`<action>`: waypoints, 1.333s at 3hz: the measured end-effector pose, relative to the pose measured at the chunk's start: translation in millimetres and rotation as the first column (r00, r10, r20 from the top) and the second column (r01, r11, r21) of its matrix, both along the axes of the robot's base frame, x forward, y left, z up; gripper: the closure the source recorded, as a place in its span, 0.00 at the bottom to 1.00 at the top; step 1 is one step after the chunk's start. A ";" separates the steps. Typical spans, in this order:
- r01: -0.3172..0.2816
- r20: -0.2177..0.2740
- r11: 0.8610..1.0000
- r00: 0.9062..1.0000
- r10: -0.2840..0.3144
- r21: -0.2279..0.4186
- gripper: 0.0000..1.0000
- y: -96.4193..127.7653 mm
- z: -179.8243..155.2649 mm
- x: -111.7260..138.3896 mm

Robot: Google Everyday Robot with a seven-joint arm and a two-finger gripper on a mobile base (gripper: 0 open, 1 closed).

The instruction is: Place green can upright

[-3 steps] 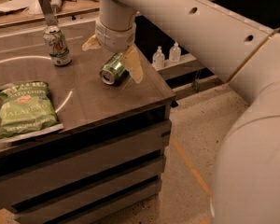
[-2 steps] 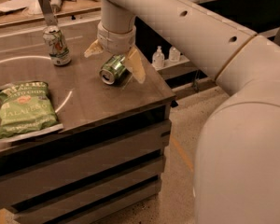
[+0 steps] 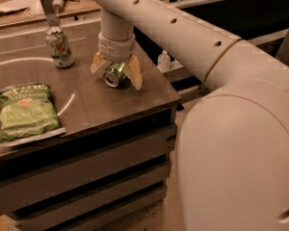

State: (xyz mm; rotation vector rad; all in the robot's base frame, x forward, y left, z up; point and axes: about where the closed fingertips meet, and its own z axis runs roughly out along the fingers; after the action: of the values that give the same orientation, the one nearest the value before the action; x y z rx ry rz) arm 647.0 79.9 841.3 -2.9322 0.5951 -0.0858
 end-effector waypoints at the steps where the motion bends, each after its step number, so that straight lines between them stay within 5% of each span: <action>1: 0.003 -0.002 1.000 1.000 -0.003 -0.011 0.40 6.8 -0.7 -0.2; 3: -0.033 0.039 0.997 0.999 0.030 0.066 0.86 27.3 19.2 -8.6; 4: -0.027 0.037 0.978 0.999 0.019 0.208 1.00 29.4 48.6 -15.5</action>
Offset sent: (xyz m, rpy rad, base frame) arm -0.0133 0.0248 0.0152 -0.0123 -0.0203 0.0305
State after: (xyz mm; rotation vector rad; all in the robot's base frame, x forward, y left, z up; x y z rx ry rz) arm 631.5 109.3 889.9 -2.7277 0.5301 -0.0669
